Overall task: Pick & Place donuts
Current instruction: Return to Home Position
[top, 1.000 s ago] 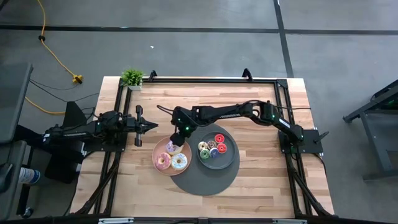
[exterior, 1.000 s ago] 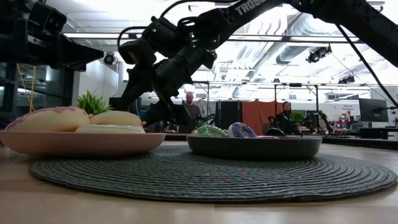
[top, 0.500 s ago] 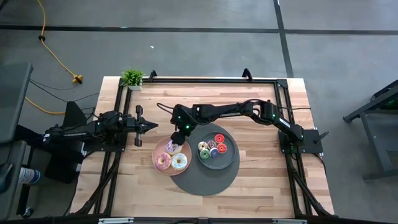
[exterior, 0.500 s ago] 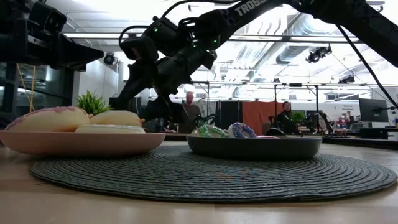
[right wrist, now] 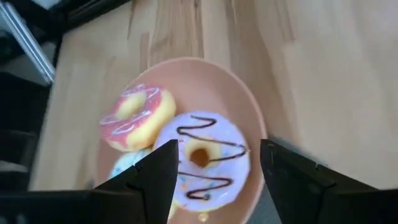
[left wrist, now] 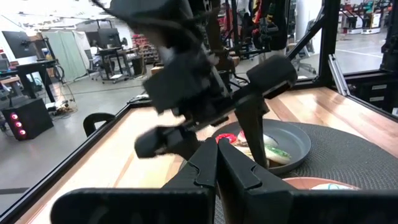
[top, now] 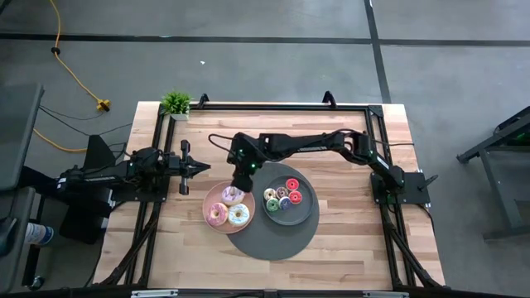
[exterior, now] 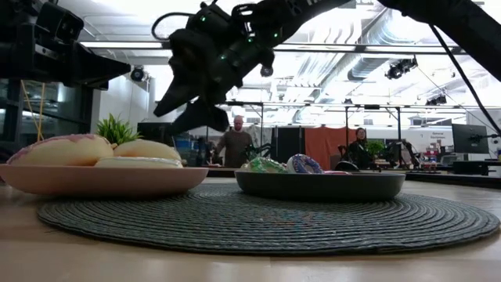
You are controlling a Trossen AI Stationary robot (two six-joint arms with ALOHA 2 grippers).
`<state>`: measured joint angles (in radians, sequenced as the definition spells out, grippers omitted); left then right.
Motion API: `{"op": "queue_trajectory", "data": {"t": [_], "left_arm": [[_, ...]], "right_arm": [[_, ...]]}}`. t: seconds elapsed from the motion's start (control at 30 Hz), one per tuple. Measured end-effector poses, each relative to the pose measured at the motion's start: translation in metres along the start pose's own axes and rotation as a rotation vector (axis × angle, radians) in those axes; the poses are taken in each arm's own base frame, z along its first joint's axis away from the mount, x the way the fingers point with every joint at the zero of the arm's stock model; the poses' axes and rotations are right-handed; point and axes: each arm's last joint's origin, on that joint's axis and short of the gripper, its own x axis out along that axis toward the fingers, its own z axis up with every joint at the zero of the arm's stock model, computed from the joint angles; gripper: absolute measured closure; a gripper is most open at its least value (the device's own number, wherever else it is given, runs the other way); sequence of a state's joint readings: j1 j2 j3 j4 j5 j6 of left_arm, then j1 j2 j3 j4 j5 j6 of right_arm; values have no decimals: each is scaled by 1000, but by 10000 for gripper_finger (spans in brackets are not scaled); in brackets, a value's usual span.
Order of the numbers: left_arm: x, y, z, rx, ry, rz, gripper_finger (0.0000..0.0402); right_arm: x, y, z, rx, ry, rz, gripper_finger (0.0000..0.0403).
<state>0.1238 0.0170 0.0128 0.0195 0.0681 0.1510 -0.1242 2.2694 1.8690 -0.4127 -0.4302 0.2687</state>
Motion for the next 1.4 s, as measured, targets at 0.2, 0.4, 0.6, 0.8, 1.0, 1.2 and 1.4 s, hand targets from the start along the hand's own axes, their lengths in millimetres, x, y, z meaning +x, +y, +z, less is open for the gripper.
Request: {"op": "queue_trajectory", "data": {"t": [0.2, 0.4, 0.6, 0.8, 1.0, 1.2, 1.4], "left_arm": [[0, 0, 0, 0, 0, 0, 401], [0, 0, 0, 0, 1, 7, 401], [0, 0, 0, 0, 2, 7, 401], [0, 0, 0, 0, 1, 7, 401], [0, 0, 0, 0, 1, 7, 401], [0, 0, 0, 0, 2, 8, 401], [0, 0, 0, 0, 2, 8, 401]], "right_arm": [[-7, 4, 4, -226, -20, -45, 189], [-14, 16, 9, -381, -94, -70, 189], [-16, 15, -7, -366, -322, -18, 190], [-45, 12, -28, -308, -496, -57, 190], [-78, 3, -57, -280, -522, -166, 191], [-113, -4, -84, -226, -442, -220, 192], [-146, -12, -112, -164, -366, -271, 194]]}}
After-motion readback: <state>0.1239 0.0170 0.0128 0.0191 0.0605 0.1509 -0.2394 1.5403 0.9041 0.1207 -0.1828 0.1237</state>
